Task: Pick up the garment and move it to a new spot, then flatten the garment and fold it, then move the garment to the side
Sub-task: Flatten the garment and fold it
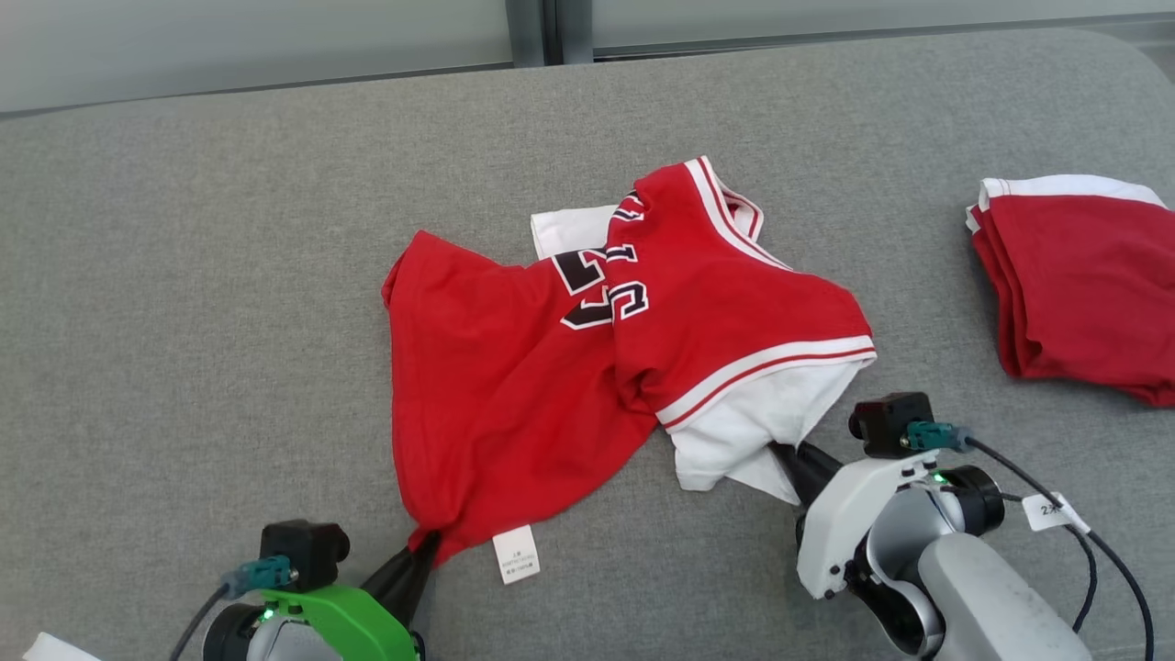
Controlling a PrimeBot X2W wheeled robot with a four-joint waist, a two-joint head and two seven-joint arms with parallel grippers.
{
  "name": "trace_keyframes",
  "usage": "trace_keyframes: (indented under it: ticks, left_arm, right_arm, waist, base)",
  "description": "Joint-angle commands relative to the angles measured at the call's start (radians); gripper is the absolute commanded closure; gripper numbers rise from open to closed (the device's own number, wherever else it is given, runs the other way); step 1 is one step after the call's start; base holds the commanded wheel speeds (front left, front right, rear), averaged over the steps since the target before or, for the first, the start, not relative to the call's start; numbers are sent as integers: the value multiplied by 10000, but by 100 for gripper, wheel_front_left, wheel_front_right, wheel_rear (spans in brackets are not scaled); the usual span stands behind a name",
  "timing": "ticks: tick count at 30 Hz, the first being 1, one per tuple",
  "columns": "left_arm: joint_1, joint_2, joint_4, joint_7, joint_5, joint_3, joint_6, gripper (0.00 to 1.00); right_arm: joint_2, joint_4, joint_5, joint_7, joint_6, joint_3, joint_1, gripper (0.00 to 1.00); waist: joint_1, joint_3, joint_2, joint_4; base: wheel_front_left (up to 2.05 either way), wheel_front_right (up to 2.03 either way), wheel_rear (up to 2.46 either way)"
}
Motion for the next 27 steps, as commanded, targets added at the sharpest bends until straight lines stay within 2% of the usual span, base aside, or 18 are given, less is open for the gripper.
trace_keyframes:
  ticks: [1, 4, 7, 11, 14, 18, 19, 21, 23, 25, 27]
  left_arm:
    - [63, 115, -261, -2, -340, 25, -24, 100]
    - [308, 518, -1291, 161, -997, 240, -24, 100]
    - [655, 1137, -2701, 543, -1422, 597, -24, 100]
    - [692, 1904, -4816, 1321, -2092, 1201, 68, 100]
    - [234, 2410, -6213, 1980, -2709, 1727, 155, 100]
    - [-1108, 3069, -7235, 2926, -3644, 2473, 230, 100]
    - [-1108, 3069, -7235, 2926, -3644, 2473, 230, 100]
    - [-2152, 3313, -7320, 3429, -4158, 2755, 277, 100]
    - [-3498, 3478, -6946, 3876, -4544, 3010, 503, 100]
    - [-5027, 3652, -6279, 4296, -4512, 3007, 644, 100]
    - [-6645, 3552, -5337, 4516, -4267, 2750, 728, 100]
  right_arm:
    - [-166, -260, 511, 136, -1, 73, -2, 100]
    - [-730, -1399, 1762, 484, -1, 302, -68, 100]
    - [-1736, -2912, 2981, 1054, -3, 368, -96, 100]
    - [-2862, -4765, 4110, 1857, -1, -195, -317, 100]
    - [-3365, -5943, 4774, 2444, -1, -925, -799, 100]
    - [-3442, -6798, 5413, 3215, -1, -1999, -1974, 100]
    - [-3442, -6798, 5413, 3215, -1, -1999, -1974, 100]
    - [-3448, -6808, 5526, 3600, -1, -2515, -2848, 100]
    - [-3404, -6489, 5299, 3950, -1, -2924, -3856, 100]
    - [-3323, -6024, 4852, 4318, -1, -3112, -5019, 100]
    - [-3080, -5380, 4336, 4527, -1, -3156, -6323, 100]
  waist:
    - [0, -91, 0, -55]
    - [0, -193, 0, -181]
    - [0, -260, 0, -343]
    - [0, -132, 0, -470]
    - [0, 193, 0, -539]
    - [0, 899, 0, -503]
    - [0, 899, 0, -503]
    - [0, 1362, 0, -418]
    - [0, 1867, 0, -271]
    - [0, 2445, 0, -93]
    - [0, 3000, 0, 111]
  base:
    - [0, 0, 0]
    - [0, 0, 0]
    - [0, 0, 0]
    - [0, 0, 0]
    - [0, 0, 0]
    - [0, 0, 0]
    - [0, 0, 0]
    - [0, 0, 0]
    - [0, 0, 0]
    - [0, 0, 0]
    - [0, 0, 0]
